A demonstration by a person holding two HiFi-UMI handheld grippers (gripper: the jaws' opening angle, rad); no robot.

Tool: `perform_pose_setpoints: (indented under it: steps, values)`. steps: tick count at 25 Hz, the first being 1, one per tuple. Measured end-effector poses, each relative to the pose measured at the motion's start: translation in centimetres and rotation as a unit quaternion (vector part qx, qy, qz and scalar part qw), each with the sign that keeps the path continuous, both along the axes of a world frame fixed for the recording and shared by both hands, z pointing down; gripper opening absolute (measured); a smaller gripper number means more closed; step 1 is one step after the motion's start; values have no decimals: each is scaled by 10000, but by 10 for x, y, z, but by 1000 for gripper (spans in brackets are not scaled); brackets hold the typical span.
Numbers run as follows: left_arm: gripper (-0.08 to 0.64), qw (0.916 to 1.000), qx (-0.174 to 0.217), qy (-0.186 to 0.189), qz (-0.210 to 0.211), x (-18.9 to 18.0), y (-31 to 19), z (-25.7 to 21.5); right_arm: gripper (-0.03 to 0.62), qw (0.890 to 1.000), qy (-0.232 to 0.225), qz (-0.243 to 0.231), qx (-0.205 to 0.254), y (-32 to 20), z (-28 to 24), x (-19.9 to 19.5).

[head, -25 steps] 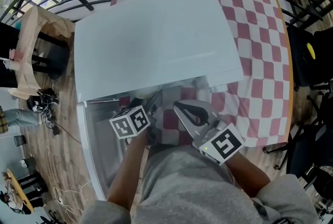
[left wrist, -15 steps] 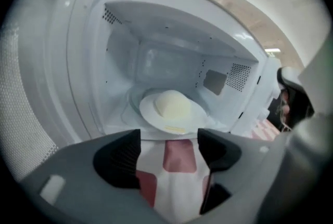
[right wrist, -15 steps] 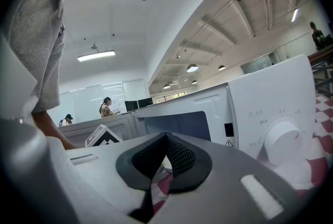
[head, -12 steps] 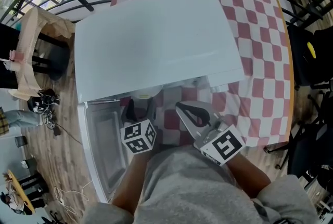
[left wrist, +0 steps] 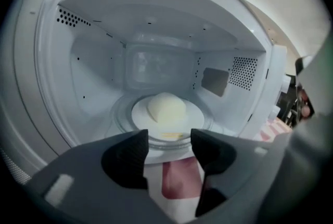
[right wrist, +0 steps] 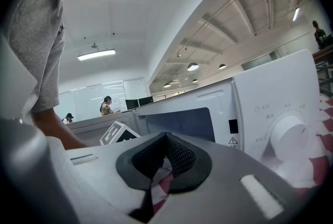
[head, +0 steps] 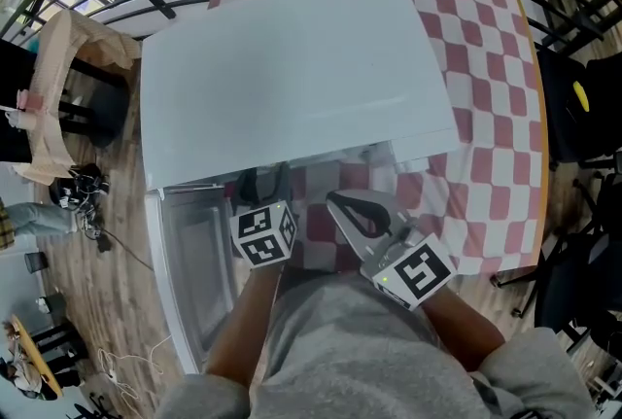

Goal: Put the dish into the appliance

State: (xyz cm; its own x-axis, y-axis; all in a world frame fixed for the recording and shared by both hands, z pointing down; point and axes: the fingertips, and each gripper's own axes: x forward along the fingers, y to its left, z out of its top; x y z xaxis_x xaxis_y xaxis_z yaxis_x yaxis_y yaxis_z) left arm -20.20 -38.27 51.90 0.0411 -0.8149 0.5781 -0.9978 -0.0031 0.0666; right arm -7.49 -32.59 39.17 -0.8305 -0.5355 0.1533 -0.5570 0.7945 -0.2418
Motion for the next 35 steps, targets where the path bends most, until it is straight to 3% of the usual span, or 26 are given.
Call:
perform_pose_setpoints:
  steps: [10, 12, 18, 25, 35]
  values:
    - [245, 10000, 4, 21, 48, -6, -23, -3, -2, 10000, 44, 74, 3, 3, 0, 8]
    - [161, 9999, 128, -57, -81, -11, -20, -10, -2, 9999, 50, 119, 1, 3, -1, 13]
    - [13, 9986, 451, 95, -265, -2, 21, -36, -2, 9993, 45, 363, 72, -3, -3, 38]
    - [11, 9980, 624, -54, -3, 24, 76, -70, -2, 9979, 102, 628, 95, -5, 0, 73]
    - [11, 9956, 849, 22, 384, 49, 99, -100, -2, 9949, 374, 912, 223, 14, -5, 89]
